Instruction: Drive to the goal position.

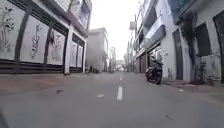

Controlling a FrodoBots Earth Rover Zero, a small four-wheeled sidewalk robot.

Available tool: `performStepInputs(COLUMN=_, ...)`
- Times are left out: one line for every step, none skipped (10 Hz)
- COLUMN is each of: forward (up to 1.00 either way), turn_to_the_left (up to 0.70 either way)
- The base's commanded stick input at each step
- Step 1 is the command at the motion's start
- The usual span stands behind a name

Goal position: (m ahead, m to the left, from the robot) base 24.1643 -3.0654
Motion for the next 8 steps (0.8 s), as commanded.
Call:
performStepInputs(forward=1.00, turn_to_the_left=-0.40)
performStepInputs(forward=1.00, turn_to_the_left=-0.31)
performStepInputs(forward=1.00, turn_to_the_left=0.00)
performStepInputs(forward=1.00, turn_to_the_left=0.00)
performStepInputs(forward=1.00, turn_to_the_left=0.00)
performStepInputs(forward=1.00, turn_to_the_left=0.00)
performStepInputs(forward=1.00, turn_to_the_left=0.00)
performStepInputs(forward=1.00, turn_to_the_left=0.00)
